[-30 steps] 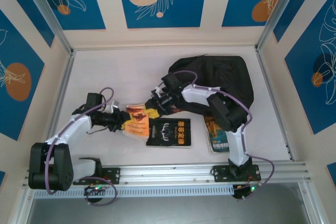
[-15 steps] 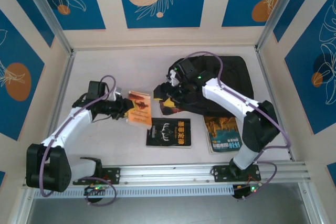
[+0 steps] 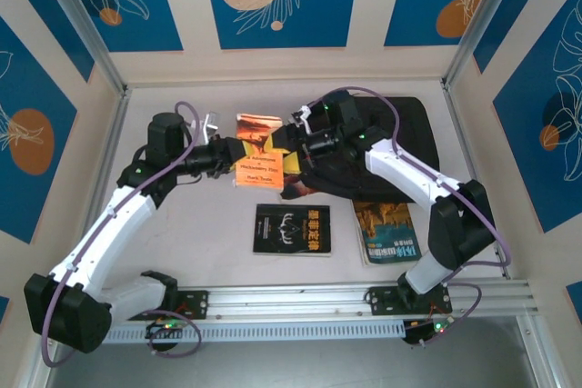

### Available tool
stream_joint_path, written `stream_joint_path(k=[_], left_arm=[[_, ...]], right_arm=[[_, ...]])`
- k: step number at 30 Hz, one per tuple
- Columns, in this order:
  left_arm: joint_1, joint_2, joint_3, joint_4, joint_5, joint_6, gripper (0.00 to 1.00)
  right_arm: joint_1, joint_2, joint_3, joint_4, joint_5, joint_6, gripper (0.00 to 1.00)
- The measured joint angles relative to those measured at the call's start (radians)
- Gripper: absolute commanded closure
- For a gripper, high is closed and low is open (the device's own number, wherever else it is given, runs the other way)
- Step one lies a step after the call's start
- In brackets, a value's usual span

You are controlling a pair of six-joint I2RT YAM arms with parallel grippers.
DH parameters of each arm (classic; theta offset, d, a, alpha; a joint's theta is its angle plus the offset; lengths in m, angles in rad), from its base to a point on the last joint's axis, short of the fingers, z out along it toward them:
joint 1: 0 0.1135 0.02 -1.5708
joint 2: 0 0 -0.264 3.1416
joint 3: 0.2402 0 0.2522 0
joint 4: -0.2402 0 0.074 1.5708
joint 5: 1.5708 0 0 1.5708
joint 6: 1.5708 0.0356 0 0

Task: Pack the student bag
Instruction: Pass the book.

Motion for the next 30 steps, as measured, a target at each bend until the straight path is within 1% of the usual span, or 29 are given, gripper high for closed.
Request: stream_joint_path(k=[1, 2, 3, 5, 7, 8, 9, 12, 13, 14, 15, 16, 17, 19, 21, 24, 26, 28, 30], left_arm=[[-0.003, 0.000, 0.000, 0.000, 0.011, -0.003, 1.00], [-0.004, 0.000, 0.000, -0.001, 0.019, -0.004, 1.00], [-0.004, 0.000, 0.000, 0.000, 0.026, -0.006, 1.00], [-0.006, 0.000, 0.002, 0.002, 0.034, -0.009, 1.00], [-0.008, 0.000, 0.004, 0.011, 0.037, -0.012, 1.00], [-0.008, 0.002, 0.003, 0.013, 0.037, -0.021, 1.00], [-0.009, 0.005, 0.003, 0.012, 0.037, -0.029, 1.00], [-0.008, 0.015, 0.003, 0.021, 0.039, -0.056, 1.00], [-0.008, 0.016, 0.003, 0.026, 0.039, -0.063, 0.85], [-0.008, 0.017, 0.004, 0.028, 0.038, -0.066, 0.66], [-0.008, 0.018, 0.004, 0.029, 0.036, -0.071, 0.50], [-0.008, 0.021, 0.005, 0.031, 0.034, -0.077, 0.38], [-0.010, 0.024, 0.005, 0.031, 0.034, -0.085, 0.31], [-0.014, 0.027, 0.004, 0.045, 0.031, -0.122, 0.24], [-0.016, 0.027, 0.002, 0.069, 0.016, -0.164, 0.20], [-0.017, 0.026, -0.012, 0.121, -0.035, -0.237, 0.19], [-0.027, 0.022, -0.038, 0.175, -0.089, -0.301, 0.19], [-0.049, 0.018, -0.069, 0.226, -0.142, -0.356, 0.19], [-0.078, 0.019, -0.086, 0.256, -0.193, -0.396, 0.19]], right_arm=[[-0.004, 0.000, -0.006, 0.037, -0.025, 0.022, 0.25], [-0.010, 0.000, -0.011, 0.076, -0.049, 0.043, 0.33], [-0.016, 0.000, -0.014, 0.107, -0.064, 0.061, 0.42], [-0.034, 0.000, -0.030, 0.181, -0.097, 0.104, 0.67], [-0.047, 0.000, -0.060, 0.243, -0.117, 0.145, 0.84], [-0.051, 0.000, -0.075, 0.275, -0.126, 0.165, 0.91], [-0.052, 0.000, -0.085, 0.300, -0.130, 0.183, 0.94], [-0.056, 0.000, -0.093, 0.343, -0.134, 0.217, 1.00], [-0.058, 0.000, -0.092, 0.348, -0.133, 0.219, 1.00], [-0.059, -0.001, -0.092, 0.348, -0.128, 0.222, 1.00], [-0.060, -0.003, -0.093, 0.344, -0.118, 0.224, 1.00], [-0.063, -0.010, -0.098, 0.346, -0.093, 0.235, 1.00], [-0.064, -0.030, -0.118, 0.354, -0.043, 0.258, 1.00], [-0.066, -0.092, -0.201, 0.397, 0.075, 0.338, 1.00], [-0.063, -0.155, -0.267, 0.394, 0.195, 0.401, 1.00], [-0.037, -0.224, -0.279, 0.361, 0.394, 0.439, 1.00], [-0.013, -0.269, -0.279, 0.358, 0.524, 0.462, 1.00], [0.002, -0.294, -0.279, 0.363, 0.607, 0.486, 1.00], [0.010, -0.296, -0.278, 0.378, 0.663, 0.511, 1.00]])
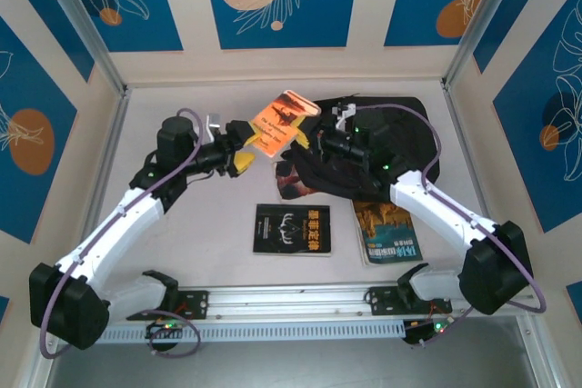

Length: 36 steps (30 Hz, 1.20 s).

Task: Pack the student bag
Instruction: Pass the book.

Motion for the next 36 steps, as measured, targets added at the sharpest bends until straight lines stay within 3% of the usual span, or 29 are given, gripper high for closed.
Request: stream_joint_path(k=[6, 15, 24, 29, 32, 36], left_arm=[[-0.072, 0.000, -0.003, 0.098, -0.118, -0.048, 0.21], [-0.081, 0.001, -0.023, 0.191, -0.198, -0.082, 0.31], [-0.083, 0.047, -0.027, 0.238, -0.205, -0.113, 0.69], [-0.085, 0.050, -0.032, 0.245, -0.211, -0.113, 0.96], [-0.085, 0.050, -0.032, 0.243, -0.212, -0.115, 1.00], [-0.089, 0.043, -0.030, 0.187, -0.209, -0.080, 1.00]], right_arm=[[0.025, 0.041, 0.007, 0.010, 0.099, 0.061, 1.00], [0.044, 0.048, 0.007, 0.013, 0.136, 0.112, 1.00], [0.060, 0.048, 0.007, 0.020, 0.151, 0.131, 1.00], [0.063, 0.047, 0.007, 0.026, 0.161, 0.131, 1.00], [0.063, 0.047, 0.007, 0.024, 0.161, 0.129, 1.00], [0.063, 0.031, 0.018, -0.065, 0.163, 0.084, 0.56]])
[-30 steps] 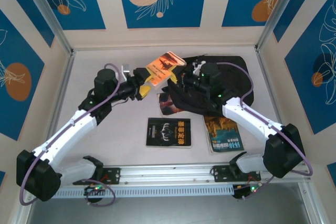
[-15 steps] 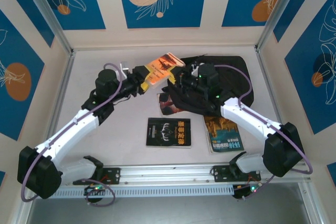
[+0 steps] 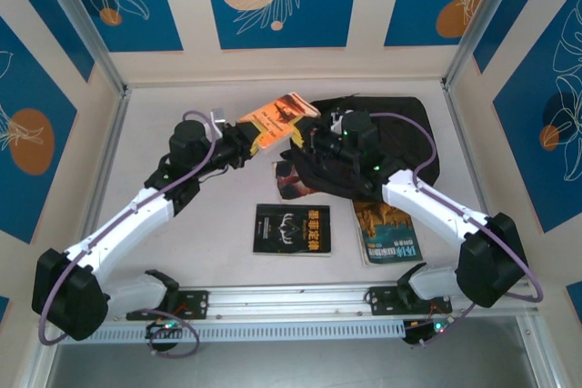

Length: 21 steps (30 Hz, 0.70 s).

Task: Pack the student bag
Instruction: Pass the book, then open the student bag at the top-right of the table.

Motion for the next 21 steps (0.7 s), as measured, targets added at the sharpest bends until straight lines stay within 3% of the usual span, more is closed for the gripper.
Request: stream_joint_path(k=[3, 10, 16, 21], left_arm=[[0.000, -0.024, 0.014, -0.117, -0.006, 0.063, 1.00], [0.028, -0.104, 0.071, -0.461, -0.053, 0.264, 1.00], [0.040, -0.119, 0.208, -0.715, -0.097, 0.452, 1.00], [0.042, -0.123, 0.243, -0.823, -0.122, 0.542, 1.00]], right_arm=[[0.000, -0.040, 0.038, -0.190, 0.011, -0.091, 0.45], [-0.100, -0.102, 0.174, -0.596, 0.029, -0.299, 0.48], [-0.145, 0.044, 0.396, -0.914, 0.074, -0.541, 0.50], [-0.142, 0.226, 0.570, -1.052, 0.097, -0.736, 0.59]])
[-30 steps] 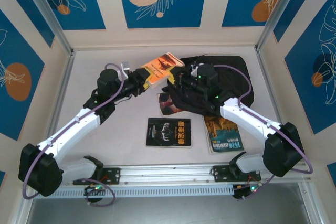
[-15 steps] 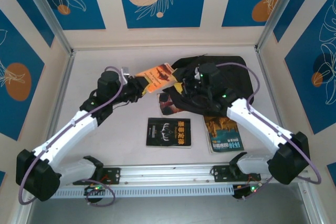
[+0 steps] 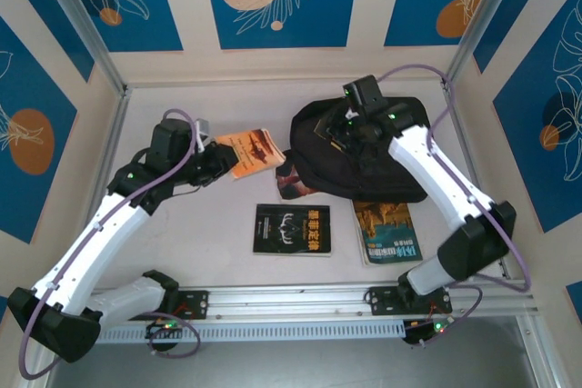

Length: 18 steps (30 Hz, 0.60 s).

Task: Pack the student bag
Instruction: Open the student bag at the top-right of the table.

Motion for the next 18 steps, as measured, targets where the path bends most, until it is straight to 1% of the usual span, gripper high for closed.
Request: stream_joint_path(k=[7, 9, 11, 13, 18], left_arm=[[0.024, 0.000, 0.005, -0.097, -0.012, 0.068, 1.00], [0.037, -0.002, 0.008, -0.116, -0.012, 0.081, 1.00], [0.051, -0.006, 0.013, -0.134, -0.012, 0.095, 1.00], [0.060, -0.014, 0.017, -0.145, -0.012, 0.103, 1.00], [0.064, -0.028, 0.018, -0.156, -0.011, 0.118, 1.00]], right_arm=[[0.059, 0.309, 0.270, -0.153, 0.103, -0.175, 0.58], [0.073, 0.371, 0.332, -0.188, 0.150, -0.202, 0.53], [0.079, 0.407, 0.370, -0.215, 0.195, -0.227, 0.47], [0.069, 0.416, 0.383, -0.237, 0.241, -0.251, 0.43], [0.005, 0.415, 0.402, -0.275, 0.394, -0.295, 0.34]])
